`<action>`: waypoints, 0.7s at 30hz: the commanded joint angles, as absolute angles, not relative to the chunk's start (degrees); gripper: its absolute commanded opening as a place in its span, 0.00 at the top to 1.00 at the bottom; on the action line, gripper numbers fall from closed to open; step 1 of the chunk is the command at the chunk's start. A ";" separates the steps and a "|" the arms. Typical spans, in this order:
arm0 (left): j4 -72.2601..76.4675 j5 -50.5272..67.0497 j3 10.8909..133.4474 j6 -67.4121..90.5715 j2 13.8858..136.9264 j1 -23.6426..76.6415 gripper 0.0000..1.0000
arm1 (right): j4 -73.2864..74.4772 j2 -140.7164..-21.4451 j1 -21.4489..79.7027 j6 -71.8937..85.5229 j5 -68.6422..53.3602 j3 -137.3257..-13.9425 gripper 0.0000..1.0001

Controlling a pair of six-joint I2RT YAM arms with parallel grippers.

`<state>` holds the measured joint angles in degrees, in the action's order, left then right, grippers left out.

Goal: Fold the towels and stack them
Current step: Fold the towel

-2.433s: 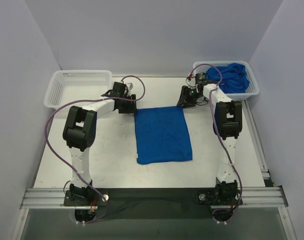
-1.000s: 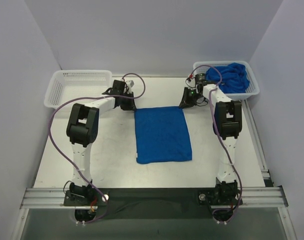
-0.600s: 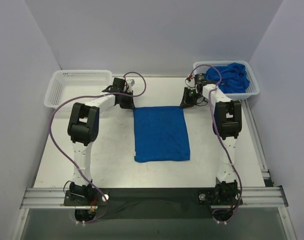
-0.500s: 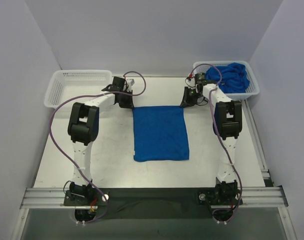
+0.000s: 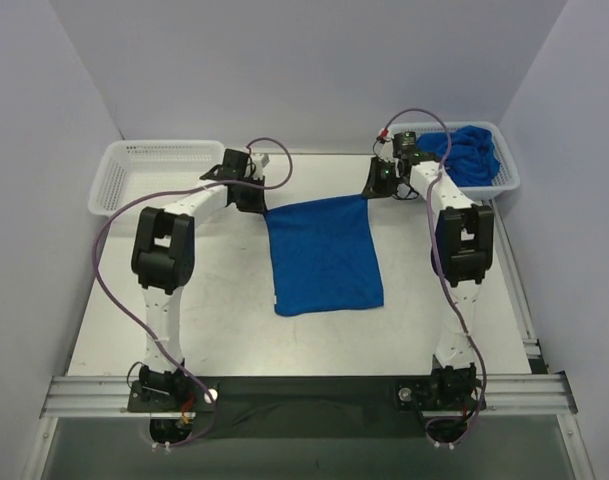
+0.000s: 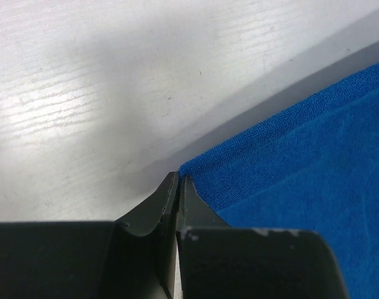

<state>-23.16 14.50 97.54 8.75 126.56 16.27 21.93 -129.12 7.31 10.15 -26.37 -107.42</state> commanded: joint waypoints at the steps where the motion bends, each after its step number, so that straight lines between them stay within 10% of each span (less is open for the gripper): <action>1: -20.83 15.82 95.72 7.73 118.58 15.73 1.00 | 20.13 -122.52 8.09 8.88 -25.22 -105.92 1.00; 21: -16.08 14.59 69.62 13.09 99.59 22.05 1.00 | 17.67 -107.59 9.05 7.91 -20.13 -85.09 1.00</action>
